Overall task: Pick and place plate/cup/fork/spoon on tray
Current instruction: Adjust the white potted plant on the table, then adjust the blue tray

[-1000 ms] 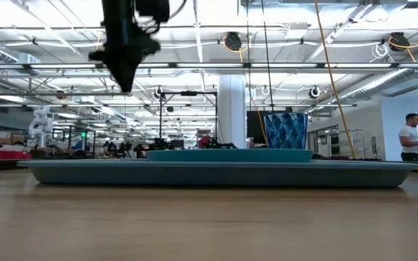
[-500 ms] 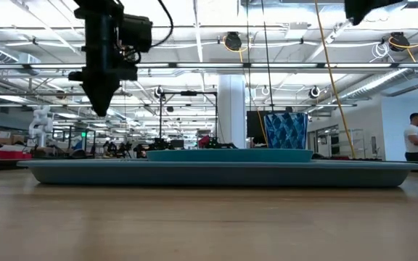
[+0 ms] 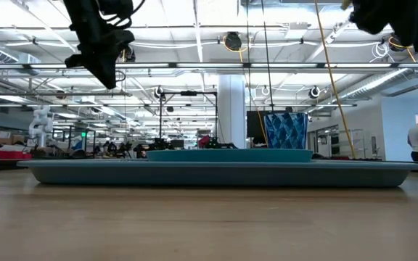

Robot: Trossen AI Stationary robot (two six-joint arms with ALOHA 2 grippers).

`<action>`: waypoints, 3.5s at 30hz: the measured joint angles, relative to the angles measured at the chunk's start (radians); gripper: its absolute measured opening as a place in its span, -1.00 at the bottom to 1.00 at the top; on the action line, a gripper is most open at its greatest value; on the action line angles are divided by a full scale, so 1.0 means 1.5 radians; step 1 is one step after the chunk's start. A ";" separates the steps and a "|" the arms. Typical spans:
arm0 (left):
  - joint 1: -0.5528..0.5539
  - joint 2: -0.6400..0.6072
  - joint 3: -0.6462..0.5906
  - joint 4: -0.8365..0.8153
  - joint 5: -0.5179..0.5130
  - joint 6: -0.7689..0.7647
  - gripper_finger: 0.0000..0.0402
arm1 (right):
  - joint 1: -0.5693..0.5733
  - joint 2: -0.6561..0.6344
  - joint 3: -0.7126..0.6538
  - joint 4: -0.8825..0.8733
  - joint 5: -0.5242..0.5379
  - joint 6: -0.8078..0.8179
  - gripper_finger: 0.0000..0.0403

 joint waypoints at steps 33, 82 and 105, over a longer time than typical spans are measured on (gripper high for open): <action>0.011 -0.001 0.000 -0.005 0.009 0.003 -0.77 | 0.233 0.001 -0.223 0.153 -0.122 0.218 -0.51; 0.174 0.195 0.001 0.020 0.083 0.232 -0.37 | 0.331 -0.155 -0.223 0.244 0.311 0.420 -0.51; 0.174 0.336 0.000 0.203 0.079 0.069 0.21 | 0.331 -0.156 -0.223 0.296 0.263 0.405 -0.51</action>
